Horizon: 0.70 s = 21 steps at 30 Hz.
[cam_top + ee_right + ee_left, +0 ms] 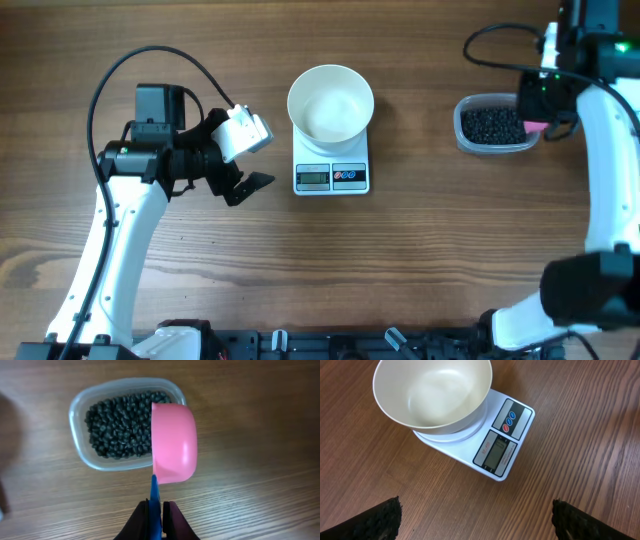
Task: Scoop item into bowl and weigh 150g on scale
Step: 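Lower the pink scoop with the right gripper into the black beans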
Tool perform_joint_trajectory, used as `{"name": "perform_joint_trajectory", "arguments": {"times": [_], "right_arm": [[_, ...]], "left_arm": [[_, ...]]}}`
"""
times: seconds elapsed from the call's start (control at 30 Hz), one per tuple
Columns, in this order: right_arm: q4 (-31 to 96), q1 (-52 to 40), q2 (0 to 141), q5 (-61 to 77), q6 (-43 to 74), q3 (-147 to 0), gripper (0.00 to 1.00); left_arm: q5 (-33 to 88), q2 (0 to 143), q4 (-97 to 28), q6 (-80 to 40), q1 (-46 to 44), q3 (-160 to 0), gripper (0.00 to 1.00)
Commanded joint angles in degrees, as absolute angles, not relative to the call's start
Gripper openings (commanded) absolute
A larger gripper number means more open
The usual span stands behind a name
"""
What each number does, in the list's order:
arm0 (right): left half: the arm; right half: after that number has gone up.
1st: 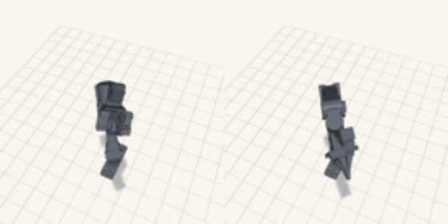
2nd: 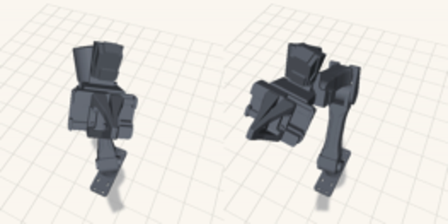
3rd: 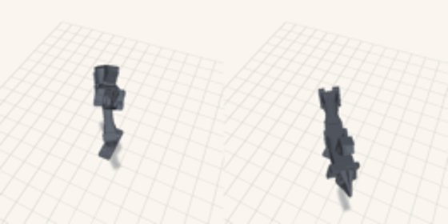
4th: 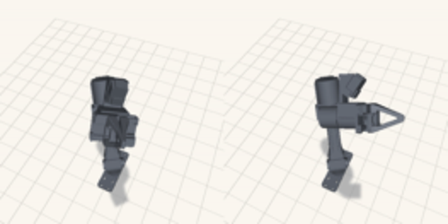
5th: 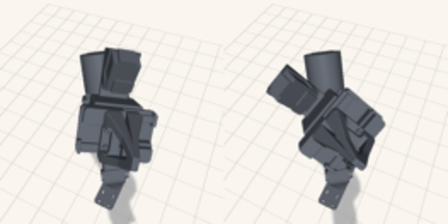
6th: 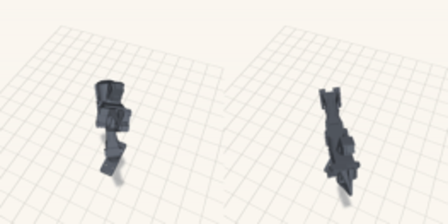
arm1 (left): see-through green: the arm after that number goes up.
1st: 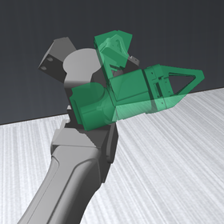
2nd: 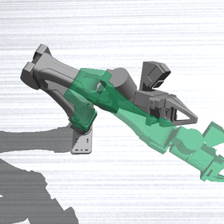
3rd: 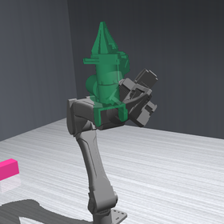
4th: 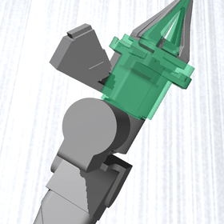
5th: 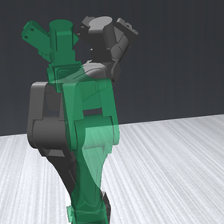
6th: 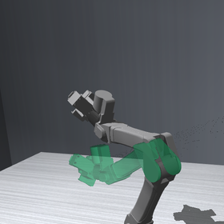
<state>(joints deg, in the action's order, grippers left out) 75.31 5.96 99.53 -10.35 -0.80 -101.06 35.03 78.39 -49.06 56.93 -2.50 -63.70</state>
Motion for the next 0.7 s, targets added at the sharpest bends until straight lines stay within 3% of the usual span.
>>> {"name": "perform_joint_trajectory", "arguments": {"times": [0.0,0.67], "right_arm": [[75.16,5.98,103.24,-12.86,-5.96,-102.26,0.04],[71.70,6.35,111.70,-7.27,-9.04,-101.71,0.04]], "left_arm": [[35.27,78.78,-48.93,58.11,-2.22,-63.57,1.00],[35.27,78.78,-48.93,58.11,-2.22,-63.57,1.00]]}}
